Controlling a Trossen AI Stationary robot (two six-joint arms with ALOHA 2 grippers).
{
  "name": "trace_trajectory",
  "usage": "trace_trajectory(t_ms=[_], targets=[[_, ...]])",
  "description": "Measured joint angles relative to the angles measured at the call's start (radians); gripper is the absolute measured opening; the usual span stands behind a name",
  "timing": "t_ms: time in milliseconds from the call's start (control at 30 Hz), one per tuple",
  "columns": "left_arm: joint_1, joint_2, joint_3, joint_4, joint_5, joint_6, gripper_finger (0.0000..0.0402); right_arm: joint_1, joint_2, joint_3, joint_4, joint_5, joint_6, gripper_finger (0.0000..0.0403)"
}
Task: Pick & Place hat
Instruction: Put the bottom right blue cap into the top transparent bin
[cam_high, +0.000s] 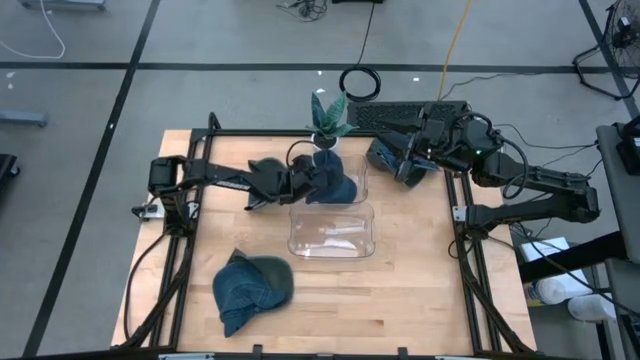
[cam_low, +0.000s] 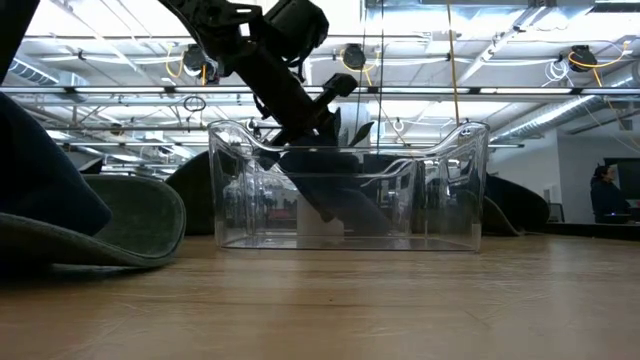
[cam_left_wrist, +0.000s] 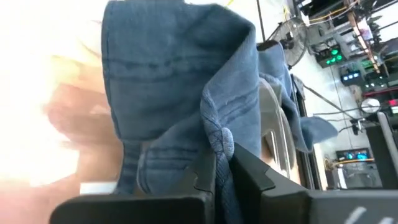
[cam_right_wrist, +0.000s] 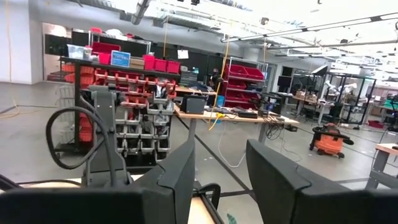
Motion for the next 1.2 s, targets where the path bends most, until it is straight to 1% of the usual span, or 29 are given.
trace_trajectory(t_ms=[67, 167, 300, 367, 500, 600, 767, 833, 933, 1067, 1133, 1200], targets=[[0.008, 0.0, 0.0, 0.004, 0.006, 0.02, 0.0023, 0.0, 0.0, 0.0, 0.0, 0.0, -0.01, 0.013], [0.023, 0.0, 0.0, 0.013, 0.024, 0.09, 0.0022, 0.0, 0.0, 0.0, 0.0, 0.0, -0.011, 0.013], [0.043, 0.001, 0.0, 0.021, 0.082, 0.13, 0.0023, 0.0, 0.0, 0.0, -0.003, 0.0, -0.013, 0.013], [0.045, 0.009, 0.0, 0.018, 0.094, 0.109, 0.0022, 0.0, 0.0, 0.0, -0.002, 0.0, -0.013, 0.013], [0.042, 0.011, 0.001, -0.04, 0.115, 0.052, 0.0023, 0.0, 0.0, 0.0, -0.002, 0.0, -0.017, 0.013], [0.043, 0.012, 0.001, -0.093, 0.129, 0.038, 0.0022, 0.0, 0.0, 0.0, -0.002, 0.0, -0.017, 0.013], [0.056, 0.012, 0.001, -0.012, 0.142, 0.054, 0.0026, 0.0, 0.0, 0.0, -0.002, 0.0, -0.025, 0.013], [0.066, 0.012, 0.001, 0.037, 0.162, 0.077, 0.0051, 0.0, 0.0, 0.0, -0.002, 0.0, -0.025, 0.013], [0.084, 0.012, 0.001, 0.112, 0.205, 0.096, 0.0108, 0.0, 0.0, 0.0, -0.002, 0.0, -0.025, 0.013], [0.1, 0.005, 0.001, 0.165, 0.259, 0.096, 0.0175, 0.0, 0.0, 0.0, -0.003, 0.0, -0.025, 0.013], [0.109, -0.01, 0.0, 0.17, 0.298, 0.094, 0.0203, 0.0, 0.0, 0.0, -0.003, 0.0, -0.025, 0.013], [0.114, -0.025, 0.0, 0.196, 0.308, 0.087, 0.0226, 0.0, 0.0, 0.0, -0.003, 0.0, -0.025, 0.013]])
